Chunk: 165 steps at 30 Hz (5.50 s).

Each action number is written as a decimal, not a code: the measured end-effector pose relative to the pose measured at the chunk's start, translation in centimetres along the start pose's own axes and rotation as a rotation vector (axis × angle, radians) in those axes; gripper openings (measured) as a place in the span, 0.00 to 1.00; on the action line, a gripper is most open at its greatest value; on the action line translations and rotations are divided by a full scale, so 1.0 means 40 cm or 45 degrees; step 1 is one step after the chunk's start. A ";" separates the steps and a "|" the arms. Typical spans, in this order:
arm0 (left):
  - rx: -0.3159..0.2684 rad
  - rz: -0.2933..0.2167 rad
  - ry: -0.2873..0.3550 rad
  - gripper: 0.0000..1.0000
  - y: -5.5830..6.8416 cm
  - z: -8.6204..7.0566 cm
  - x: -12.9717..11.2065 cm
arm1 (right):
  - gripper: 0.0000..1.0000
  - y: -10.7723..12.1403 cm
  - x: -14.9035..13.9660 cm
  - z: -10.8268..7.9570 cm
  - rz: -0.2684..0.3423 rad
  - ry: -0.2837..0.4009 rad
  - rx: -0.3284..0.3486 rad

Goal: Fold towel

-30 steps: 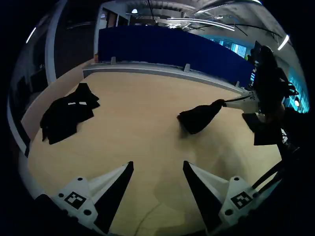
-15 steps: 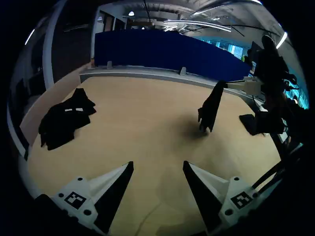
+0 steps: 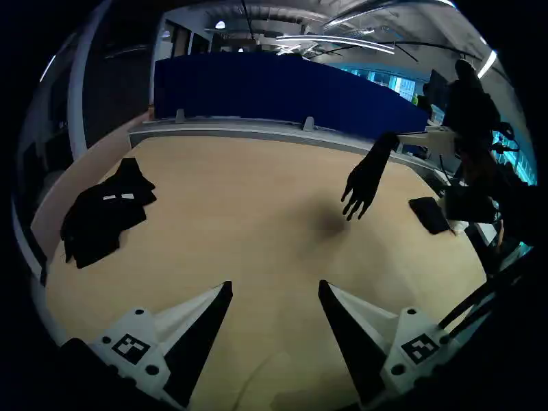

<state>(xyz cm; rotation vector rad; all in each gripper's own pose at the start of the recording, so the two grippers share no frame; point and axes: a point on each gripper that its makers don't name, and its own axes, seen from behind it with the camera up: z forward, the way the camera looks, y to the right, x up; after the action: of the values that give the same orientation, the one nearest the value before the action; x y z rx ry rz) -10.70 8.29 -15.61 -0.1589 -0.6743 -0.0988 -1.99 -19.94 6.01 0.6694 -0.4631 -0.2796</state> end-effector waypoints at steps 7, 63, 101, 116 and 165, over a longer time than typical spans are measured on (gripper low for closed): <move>-0.021 0.018 -0.008 0.93 0.019 0.005 0.004 | 0.02 0.080 -0.014 -0.042 0.027 -0.011 -0.040; -0.058 0.099 -0.065 0.93 0.120 0.083 0.039 | 0.02 0.717 -0.179 -0.263 0.110 -0.144 -0.384; -0.053 0.118 -0.077 0.93 0.148 0.087 0.048 | 0.02 0.787 -0.333 -0.312 0.199 -0.233 -0.441; -0.062 0.135 -0.084 0.93 0.148 0.085 0.040 | 0.03 0.806 -0.493 -0.410 0.280 -0.331 -0.525; -0.060 0.176 -0.086 0.94 0.144 0.067 0.042 | 0.03 0.730 -0.950 -0.511 0.613 -0.658 -0.678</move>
<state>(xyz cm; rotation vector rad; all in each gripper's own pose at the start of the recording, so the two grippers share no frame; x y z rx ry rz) -10.23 14.36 -13.14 -0.2544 -0.7264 0.0231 -21.69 27.76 -1.24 -0.0561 -0.9808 -0.1036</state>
